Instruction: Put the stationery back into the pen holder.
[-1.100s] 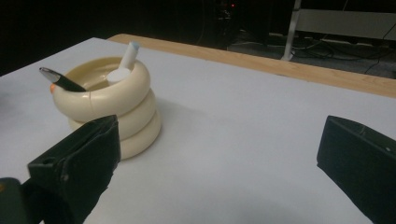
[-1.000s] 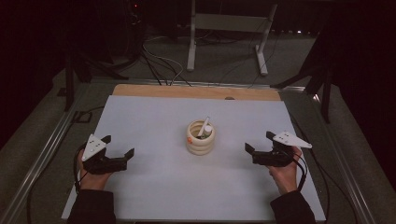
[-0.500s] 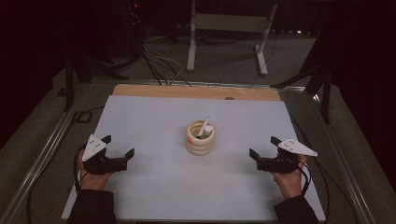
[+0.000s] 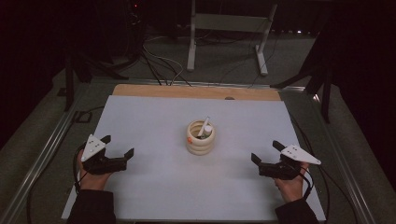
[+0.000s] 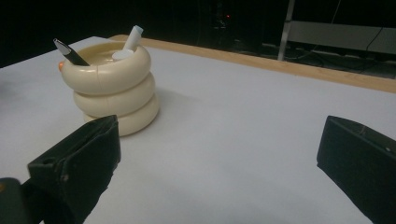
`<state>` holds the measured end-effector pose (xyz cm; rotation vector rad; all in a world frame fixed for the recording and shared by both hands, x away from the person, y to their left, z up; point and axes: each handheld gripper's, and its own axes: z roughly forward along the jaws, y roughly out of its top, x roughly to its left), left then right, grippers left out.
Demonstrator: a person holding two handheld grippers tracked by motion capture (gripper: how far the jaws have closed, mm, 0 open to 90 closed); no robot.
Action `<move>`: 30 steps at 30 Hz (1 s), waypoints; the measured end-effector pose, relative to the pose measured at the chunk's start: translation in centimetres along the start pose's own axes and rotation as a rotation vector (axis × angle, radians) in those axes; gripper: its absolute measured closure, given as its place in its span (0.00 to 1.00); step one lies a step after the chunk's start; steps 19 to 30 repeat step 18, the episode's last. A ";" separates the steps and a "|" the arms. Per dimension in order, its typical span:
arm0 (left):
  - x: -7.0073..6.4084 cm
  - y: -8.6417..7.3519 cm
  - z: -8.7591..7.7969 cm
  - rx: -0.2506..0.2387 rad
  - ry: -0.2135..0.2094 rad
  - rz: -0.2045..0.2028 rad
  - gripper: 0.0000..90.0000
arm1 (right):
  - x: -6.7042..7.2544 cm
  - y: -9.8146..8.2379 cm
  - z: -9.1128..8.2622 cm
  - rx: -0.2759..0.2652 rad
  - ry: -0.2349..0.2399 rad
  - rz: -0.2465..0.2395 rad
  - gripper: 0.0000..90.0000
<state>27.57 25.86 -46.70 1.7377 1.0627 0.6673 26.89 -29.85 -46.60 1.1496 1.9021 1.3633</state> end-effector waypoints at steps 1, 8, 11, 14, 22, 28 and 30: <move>0.0 0.0 0.0 -0.002 -0.001 0.000 0.00 | 0.0 -0.1 0.0 -0.001 -0.002 0.000 0.00; 0.1 0.1 -0.3 -0.013 0.001 -0.004 0.00 | 0.2 -0.3 -0.2 -0.017 0.002 -0.007 0.00; 0.1 0.1 -0.3 -0.014 0.000 -0.004 0.00 | 0.2 -0.3 -0.1 -0.024 0.002 -0.005 0.00; 0.1 0.1 -0.2 -0.012 0.002 -0.002 0.00 | 0.1 -0.3 -0.2 -0.025 0.000 -0.007 0.00; 0.1 0.1 -0.2 -0.008 0.003 -0.002 0.00 | 0.0 -0.5 -0.2 -0.028 -0.002 -0.003 0.00; 0.1 0.1 -0.2 -0.008 0.003 -0.002 0.00 | 0.0 -0.5 -0.2 -0.028 -0.002 -0.003 0.00; 0.1 0.1 -0.2 -0.008 0.003 -0.002 0.00 | 0.0 -0.5 -0.2 -0.028 -0.002 -0.003 0.00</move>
